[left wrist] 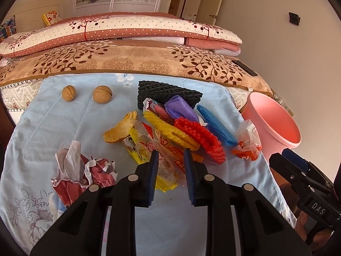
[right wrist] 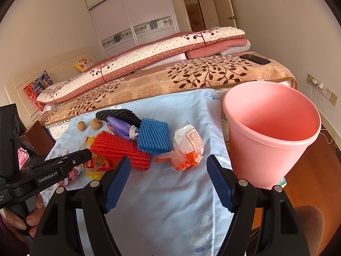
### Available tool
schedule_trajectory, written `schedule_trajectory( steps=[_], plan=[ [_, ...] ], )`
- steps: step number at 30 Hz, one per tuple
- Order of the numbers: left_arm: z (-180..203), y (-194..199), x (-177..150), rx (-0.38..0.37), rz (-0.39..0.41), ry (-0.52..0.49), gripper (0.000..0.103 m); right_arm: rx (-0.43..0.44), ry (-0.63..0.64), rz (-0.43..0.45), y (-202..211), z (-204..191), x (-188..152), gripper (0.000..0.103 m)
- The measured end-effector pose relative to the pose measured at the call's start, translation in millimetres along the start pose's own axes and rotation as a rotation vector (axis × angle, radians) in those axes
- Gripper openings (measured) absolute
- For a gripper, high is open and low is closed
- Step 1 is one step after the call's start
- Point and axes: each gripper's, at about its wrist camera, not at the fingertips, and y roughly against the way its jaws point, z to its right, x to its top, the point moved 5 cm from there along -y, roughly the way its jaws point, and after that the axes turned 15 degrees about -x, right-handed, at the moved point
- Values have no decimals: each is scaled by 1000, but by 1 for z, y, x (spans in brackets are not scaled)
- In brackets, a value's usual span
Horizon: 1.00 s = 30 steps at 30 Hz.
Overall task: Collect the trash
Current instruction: 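Grasp the white-red snack bag with the left tool while the right tool grasps the white-orange plastic bag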
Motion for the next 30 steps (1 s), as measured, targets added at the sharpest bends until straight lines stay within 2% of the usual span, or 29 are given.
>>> schedule_trajectory(
  steps=[3,4,7,15,23,27,30],
  plan=[
    [-4,-3,-3,-6,-19,15,16,-2,-7,-6,-2,2,0,73],
    [-5,-4,-4,-11,-22,19,10,-1,-10,-10,-2,2,0,73],
    [-6,-2,-6,-20,-16,19,4,1,-16,-19,-4,3,-1,73],
    [-5,18,-5,-39,29,30,3,4,-25,-28,-9,8,4,69],
    [-6,42,-1,-28,90,36,3,33,-65,-110,-34,15,13,65],
    [-6,52,3,-24,116,28,3,9,-43,-142,-51,9,18,63],
    [-8,57,4,-18,129,34,3,-13,-25,-187,-64,6,18,55]
  ],
)
